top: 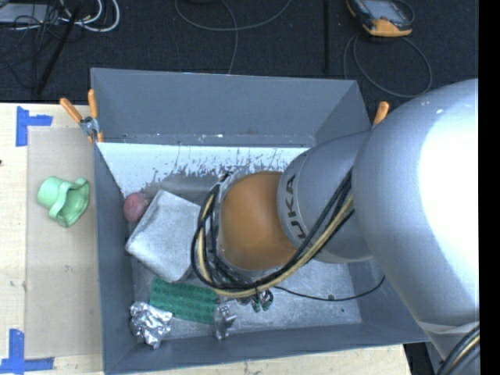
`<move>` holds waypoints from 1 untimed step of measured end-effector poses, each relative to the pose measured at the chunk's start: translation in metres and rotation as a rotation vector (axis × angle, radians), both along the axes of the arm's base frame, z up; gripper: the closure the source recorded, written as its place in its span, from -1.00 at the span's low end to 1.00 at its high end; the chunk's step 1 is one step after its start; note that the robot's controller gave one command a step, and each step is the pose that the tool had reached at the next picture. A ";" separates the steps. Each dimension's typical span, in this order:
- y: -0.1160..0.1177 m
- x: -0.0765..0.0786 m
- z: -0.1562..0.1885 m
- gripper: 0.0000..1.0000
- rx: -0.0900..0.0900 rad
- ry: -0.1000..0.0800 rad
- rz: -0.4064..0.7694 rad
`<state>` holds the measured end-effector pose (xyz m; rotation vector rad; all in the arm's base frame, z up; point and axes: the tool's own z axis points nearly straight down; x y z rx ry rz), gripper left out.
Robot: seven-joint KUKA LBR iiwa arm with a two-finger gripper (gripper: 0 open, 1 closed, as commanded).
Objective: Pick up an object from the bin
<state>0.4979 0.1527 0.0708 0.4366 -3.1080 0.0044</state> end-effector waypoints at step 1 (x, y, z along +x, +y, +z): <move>0.002 0.002 0.003 1.00 0.004 -0.010 0.003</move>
Offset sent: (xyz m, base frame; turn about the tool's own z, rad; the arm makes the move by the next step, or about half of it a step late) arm 0.0000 0.0000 0.0000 0.0000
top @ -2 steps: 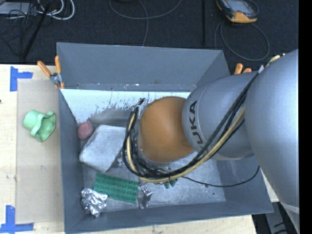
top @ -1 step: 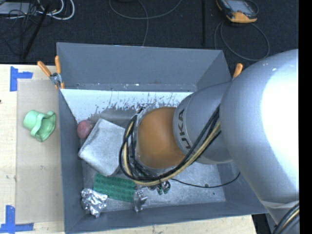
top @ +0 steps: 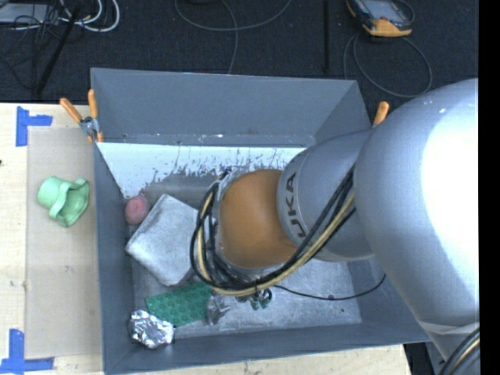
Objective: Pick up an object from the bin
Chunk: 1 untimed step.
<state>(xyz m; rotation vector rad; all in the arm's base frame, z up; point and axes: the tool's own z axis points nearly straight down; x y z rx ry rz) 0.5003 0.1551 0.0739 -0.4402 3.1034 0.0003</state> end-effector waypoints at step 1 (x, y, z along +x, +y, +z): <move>0.013 0.009 0.094 1.00 0.002 0.002 -0.064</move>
Offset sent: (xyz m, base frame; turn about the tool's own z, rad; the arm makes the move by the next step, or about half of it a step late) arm 0.0074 0.0126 0.0908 0.0647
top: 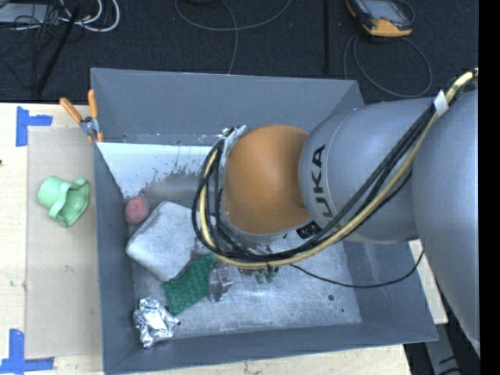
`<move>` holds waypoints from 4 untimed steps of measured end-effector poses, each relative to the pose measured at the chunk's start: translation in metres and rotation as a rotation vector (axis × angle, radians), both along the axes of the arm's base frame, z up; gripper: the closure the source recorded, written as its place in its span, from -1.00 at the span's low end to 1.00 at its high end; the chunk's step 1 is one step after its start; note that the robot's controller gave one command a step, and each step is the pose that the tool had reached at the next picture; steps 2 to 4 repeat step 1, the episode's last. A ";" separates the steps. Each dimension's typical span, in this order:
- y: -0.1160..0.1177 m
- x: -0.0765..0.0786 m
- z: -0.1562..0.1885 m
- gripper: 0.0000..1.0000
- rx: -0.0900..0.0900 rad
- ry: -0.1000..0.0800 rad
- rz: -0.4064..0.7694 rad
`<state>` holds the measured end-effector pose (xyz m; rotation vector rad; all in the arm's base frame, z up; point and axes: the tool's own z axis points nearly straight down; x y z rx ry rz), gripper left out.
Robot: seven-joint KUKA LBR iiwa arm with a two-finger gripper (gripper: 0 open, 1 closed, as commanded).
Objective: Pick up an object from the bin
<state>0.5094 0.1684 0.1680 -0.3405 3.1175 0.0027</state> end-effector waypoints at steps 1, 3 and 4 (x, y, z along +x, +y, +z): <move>0.013 0.001 0.075 1.00 0.000 0.000 -0.010; 0.013 0.001 0.075 1.00 0.000 0.000 -0.010; 0.013 0.001 0.075 1.00 0.000 0.000 -0.010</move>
Offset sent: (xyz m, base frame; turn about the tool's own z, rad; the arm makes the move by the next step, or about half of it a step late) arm 0.0000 0.0124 0.0721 0.0125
